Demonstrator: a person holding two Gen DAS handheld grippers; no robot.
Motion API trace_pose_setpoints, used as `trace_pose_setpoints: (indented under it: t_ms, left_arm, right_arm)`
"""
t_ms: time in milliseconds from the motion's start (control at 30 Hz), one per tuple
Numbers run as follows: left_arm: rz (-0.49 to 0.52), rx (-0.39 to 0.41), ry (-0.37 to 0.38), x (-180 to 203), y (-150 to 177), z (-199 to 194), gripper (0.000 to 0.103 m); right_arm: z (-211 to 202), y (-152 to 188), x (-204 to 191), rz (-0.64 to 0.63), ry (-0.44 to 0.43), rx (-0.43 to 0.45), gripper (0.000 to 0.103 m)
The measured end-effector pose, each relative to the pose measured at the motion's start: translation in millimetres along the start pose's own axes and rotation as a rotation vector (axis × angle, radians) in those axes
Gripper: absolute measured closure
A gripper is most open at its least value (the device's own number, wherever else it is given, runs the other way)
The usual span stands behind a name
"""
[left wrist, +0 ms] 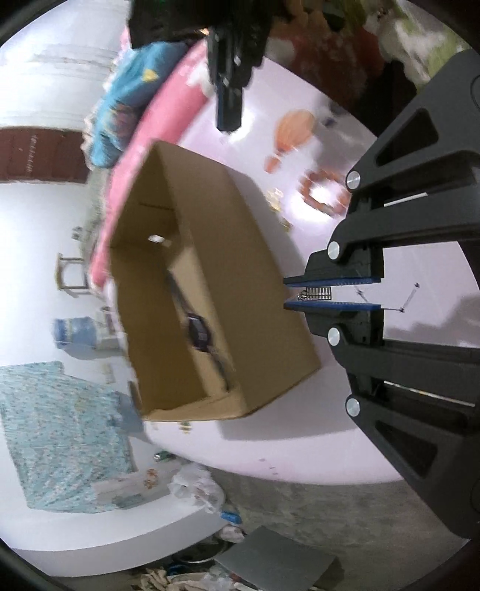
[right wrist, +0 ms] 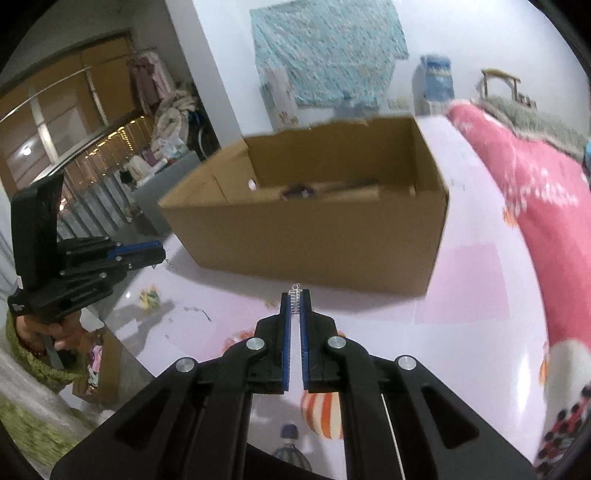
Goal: Organize jewelry
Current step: 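Lift the silver tag charm with the left gripper and carry it over the box, then lower the charm into the box and open the left gripper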
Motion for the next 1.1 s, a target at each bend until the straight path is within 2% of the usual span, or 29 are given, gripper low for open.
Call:
trace_pose_setpoints:
  t_ms: [167,300,400,500,600,700,800,900,1067,1100]
  left_arm:
    - [0.035,0.123,0.065,7,-42,-41,0.097]
    - [0.044,0.165,0.116,8,-81,-40,0.097]
    - [0.026,0.124,0.154,10,-105,-16,0.097]
    - [-0.009,0.035,0.151,3,-129,24,0.097]
    - [-0.042,-0.05,0.18,0,-150,62,0.097]
    - [-0.064,-0.125,0.202,1,-157,90,0.097]
    - [-0.089,-0.201,0.19,1,-157,115,0.096]
    - [-0.115,-0.233,0.171,-3,-151,126,0.096]
    - [-0.136,-0.233,0.155,-9,-146,125,0.078]
    - [-0.133,-0.224,0.139,-11,-146,122,0.073]
  right_arm:
    - [-24,-36,-16,-0.086,-0.001,0.08,0.098]
    - [-29,-69,-15,-0.116,0.024,0.116,0.098]
    - [-15,-97,-1,-0.089,0.051,0.091,0.098]
    - [6,-114,13,-0.056,0.089,0.035,0.098]
    - [36,-133,31,-0.017,0.148,-0.045,0.098]
    - [58,-144,44,0.011,0.19,-0.103,0.098]
    - [76,-149,53,0.032,0.237,-0.15,0.098]
    - [81,-149,58,0.062,0.25,-0.161,0.097]
    - [80,-148,59,0.083,0.254,-0.15,0.095]
    - [79,-148,60,0.086,0.253,-0.146,0.089]
Point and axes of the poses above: each gripper's, at about its wrist camera, not at the fingertips, and z roughly the way its jaws point, x to its right, y to its underside, the point moved 5 cm from there along z, roughly the way its jaws point, and after that the axes turned 10 degrees about -x, right-handed, at the moved point
